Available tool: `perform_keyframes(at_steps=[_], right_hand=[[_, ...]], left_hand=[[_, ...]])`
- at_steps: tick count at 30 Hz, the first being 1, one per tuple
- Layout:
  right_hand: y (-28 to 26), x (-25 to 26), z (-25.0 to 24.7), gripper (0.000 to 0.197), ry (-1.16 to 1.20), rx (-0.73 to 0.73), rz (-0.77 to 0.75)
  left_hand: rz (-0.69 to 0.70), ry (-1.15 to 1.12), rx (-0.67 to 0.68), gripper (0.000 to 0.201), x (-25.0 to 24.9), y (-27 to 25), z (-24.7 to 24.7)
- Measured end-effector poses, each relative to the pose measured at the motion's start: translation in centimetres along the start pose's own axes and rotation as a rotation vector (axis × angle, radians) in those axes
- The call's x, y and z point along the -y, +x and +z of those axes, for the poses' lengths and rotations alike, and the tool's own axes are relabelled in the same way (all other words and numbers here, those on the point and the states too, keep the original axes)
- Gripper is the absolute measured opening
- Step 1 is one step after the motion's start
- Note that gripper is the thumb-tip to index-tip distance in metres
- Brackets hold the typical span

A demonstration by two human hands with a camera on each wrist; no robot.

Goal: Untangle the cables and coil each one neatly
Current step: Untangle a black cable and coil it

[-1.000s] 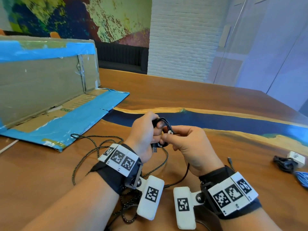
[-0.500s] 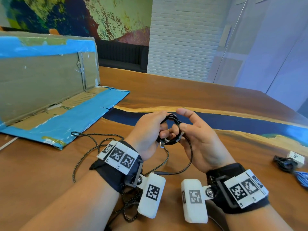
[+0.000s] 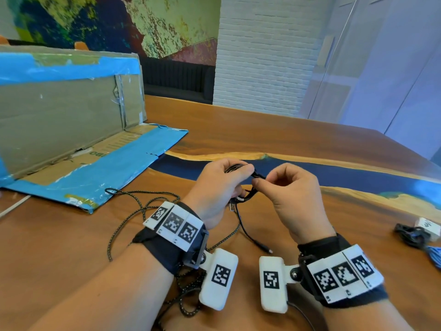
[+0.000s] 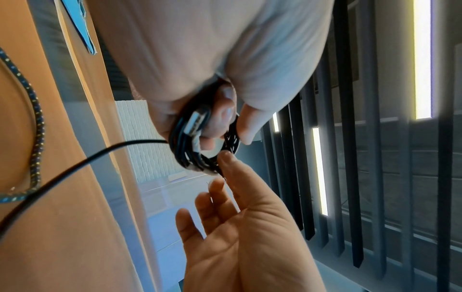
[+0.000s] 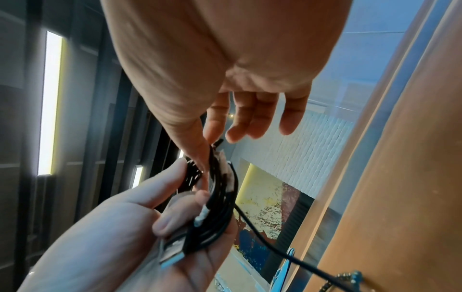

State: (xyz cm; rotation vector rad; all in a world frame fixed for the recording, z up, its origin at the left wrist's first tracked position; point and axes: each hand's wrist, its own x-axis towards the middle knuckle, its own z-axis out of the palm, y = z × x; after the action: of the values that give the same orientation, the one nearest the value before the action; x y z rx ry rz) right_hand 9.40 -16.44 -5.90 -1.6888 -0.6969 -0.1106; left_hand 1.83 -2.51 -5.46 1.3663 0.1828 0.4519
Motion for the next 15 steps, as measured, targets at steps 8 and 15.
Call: perform_keyframes(at_steps=[8,15], right_hand=[[0.0,0.3,-0.3,0.007,0.172,0.048,0.177],[0.4,1.3,-1.0,0.009,0.743,0.238,0.431]], left_hand=[[0.023,0.074,-0.087,0.020,0.9,0.7,-0.3],[0.074,0.204,-0.128,0.015,1.6,0.7,-0.1]])
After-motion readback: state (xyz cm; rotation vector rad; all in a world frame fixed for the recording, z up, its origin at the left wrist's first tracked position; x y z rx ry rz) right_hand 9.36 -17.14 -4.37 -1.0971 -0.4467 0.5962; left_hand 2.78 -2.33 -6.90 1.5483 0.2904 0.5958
